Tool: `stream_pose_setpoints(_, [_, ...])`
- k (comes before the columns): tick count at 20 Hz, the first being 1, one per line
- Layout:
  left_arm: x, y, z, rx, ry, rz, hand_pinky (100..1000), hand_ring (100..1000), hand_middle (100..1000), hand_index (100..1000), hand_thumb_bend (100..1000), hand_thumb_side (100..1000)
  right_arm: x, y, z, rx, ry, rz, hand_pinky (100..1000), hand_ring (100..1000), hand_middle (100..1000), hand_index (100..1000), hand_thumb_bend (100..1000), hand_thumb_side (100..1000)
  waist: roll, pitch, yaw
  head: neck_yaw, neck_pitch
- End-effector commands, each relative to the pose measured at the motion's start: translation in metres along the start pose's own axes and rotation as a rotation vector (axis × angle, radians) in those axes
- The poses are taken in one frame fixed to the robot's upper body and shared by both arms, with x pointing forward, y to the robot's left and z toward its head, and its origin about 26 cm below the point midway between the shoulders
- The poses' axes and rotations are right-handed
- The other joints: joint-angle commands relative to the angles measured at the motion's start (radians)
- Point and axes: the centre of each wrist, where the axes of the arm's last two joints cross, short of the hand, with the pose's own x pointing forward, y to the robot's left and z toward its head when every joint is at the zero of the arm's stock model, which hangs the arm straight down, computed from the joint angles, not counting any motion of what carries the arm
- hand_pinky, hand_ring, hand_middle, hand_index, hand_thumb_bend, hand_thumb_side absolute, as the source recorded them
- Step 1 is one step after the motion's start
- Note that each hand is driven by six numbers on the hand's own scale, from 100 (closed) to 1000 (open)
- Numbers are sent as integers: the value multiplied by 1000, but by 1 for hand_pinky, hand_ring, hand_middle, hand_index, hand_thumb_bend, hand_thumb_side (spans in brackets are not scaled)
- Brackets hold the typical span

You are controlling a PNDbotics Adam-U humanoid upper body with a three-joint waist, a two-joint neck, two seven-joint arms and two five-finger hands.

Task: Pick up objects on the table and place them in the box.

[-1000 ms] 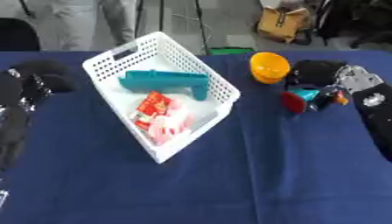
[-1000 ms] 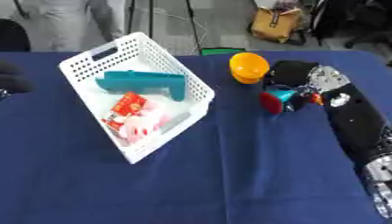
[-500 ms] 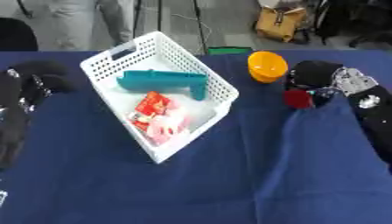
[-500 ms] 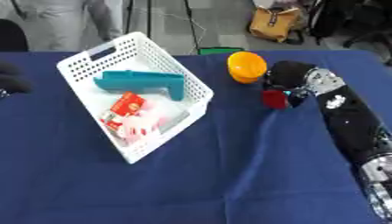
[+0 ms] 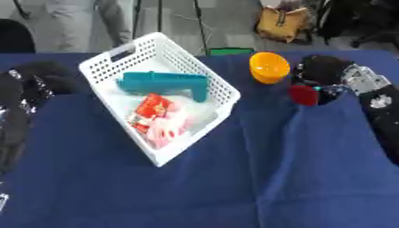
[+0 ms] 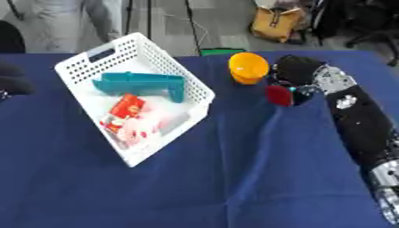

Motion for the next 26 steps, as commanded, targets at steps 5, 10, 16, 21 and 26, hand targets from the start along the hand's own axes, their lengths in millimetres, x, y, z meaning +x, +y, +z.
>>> stream_pose_setpoints(5, [6, 5, 0, -1, -13, -21, 759, 687, 712, 821, 231, 912, -37, -41, 30, -129, 50, 50, 709, 615, 329, 437, 243, 100, -3, -28, -10, 7, 3])
stream_pose_setpoints(10, [6, 5, 0, 0, -12, -21, 759, 687, 711, 821, 231, 912, -41, -57, 35, -171, 46, 60, 710, 616, 329, 438, 226, 100, -3, -30, -14, 8, 3])
stream_pose_setpoints(16, [6, 5, 0, 2, -11, -19, 759, 687, 711, 821, 230, 910, -40, -86, 34, -260, 16, 100, 710, 618, 328, 437, 224, 100, -2, -36, -12, 9, 0])
stream_pose_setpoints(21, [6, 5, 0, 2, -14, -13, 758, 687, 711, 821, 229, 905, -27, -119, 13, -371, -45, 122, 690, 615, 328, 438, 229, 100, -2, -45, 4, 2, -4])
stream_pose_setpoints(26, [6, 4, -1, 1, -17, -4, 758, 687, 711, 821, 228, 904, -10, -149, -12, -516, -66, 115, 646, 603, 320, 432, 251, 100, 2, -52, 21, -7, -9])
